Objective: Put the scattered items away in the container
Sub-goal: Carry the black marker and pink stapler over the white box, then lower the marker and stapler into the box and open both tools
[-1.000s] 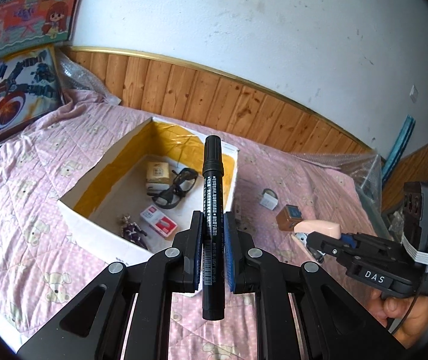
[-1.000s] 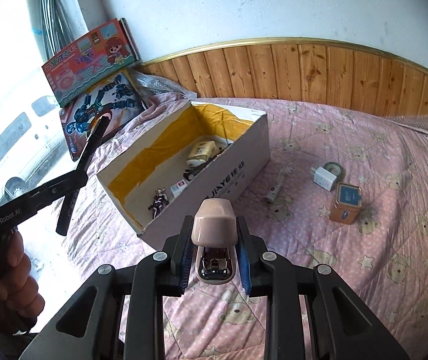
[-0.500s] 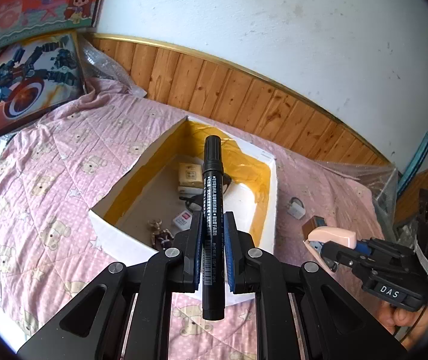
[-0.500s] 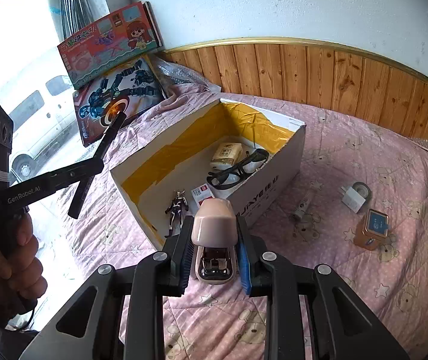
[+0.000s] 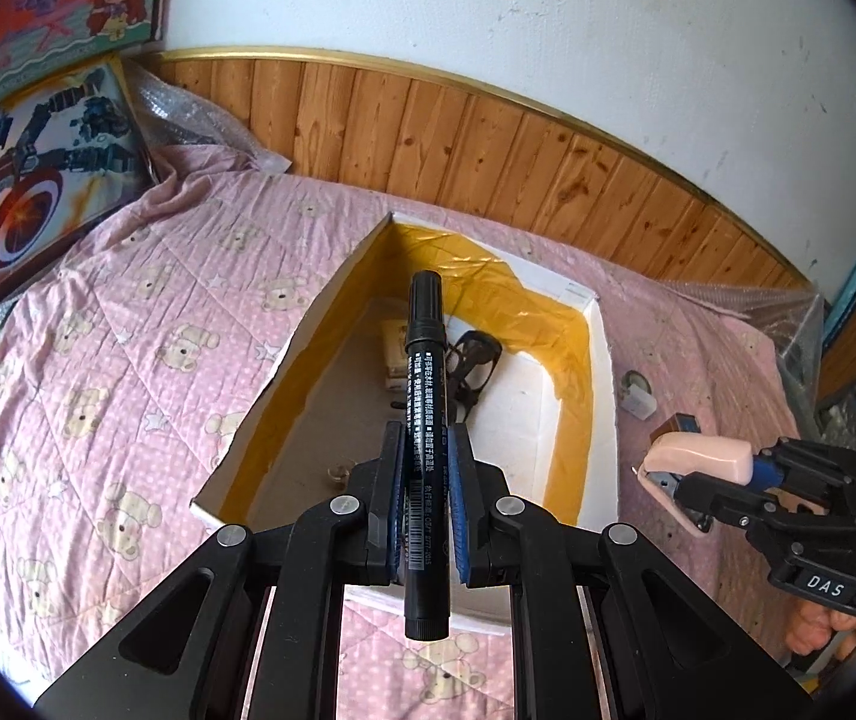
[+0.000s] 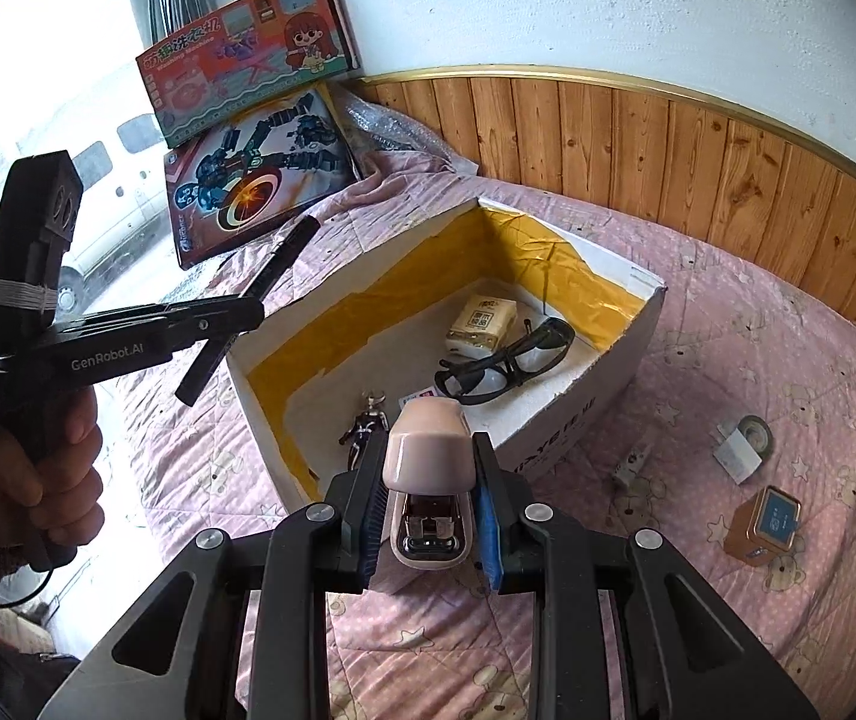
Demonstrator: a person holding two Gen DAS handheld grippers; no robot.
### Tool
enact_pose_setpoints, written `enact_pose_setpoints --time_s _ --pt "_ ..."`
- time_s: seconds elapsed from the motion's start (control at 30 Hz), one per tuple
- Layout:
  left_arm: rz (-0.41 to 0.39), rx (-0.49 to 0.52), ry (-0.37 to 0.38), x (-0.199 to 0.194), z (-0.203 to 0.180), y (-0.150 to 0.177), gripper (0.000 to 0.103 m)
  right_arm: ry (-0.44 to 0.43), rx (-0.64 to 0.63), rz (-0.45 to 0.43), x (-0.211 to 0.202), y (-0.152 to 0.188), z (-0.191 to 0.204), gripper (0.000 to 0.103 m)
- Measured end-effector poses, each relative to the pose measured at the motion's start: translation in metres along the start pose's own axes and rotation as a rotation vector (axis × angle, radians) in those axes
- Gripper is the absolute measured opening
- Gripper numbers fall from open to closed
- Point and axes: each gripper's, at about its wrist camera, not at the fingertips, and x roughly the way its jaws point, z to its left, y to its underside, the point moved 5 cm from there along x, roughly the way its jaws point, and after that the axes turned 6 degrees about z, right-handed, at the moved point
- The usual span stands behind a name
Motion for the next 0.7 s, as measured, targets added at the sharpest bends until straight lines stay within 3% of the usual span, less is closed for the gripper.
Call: enact_pose_setpoints --time_s 0.7 --pt "0.199 0.080 -0.058 0.076 0.002 -0.038 0.013 0.005 -0.139 0.145 0.059 -0.053 -0.020 0.027"
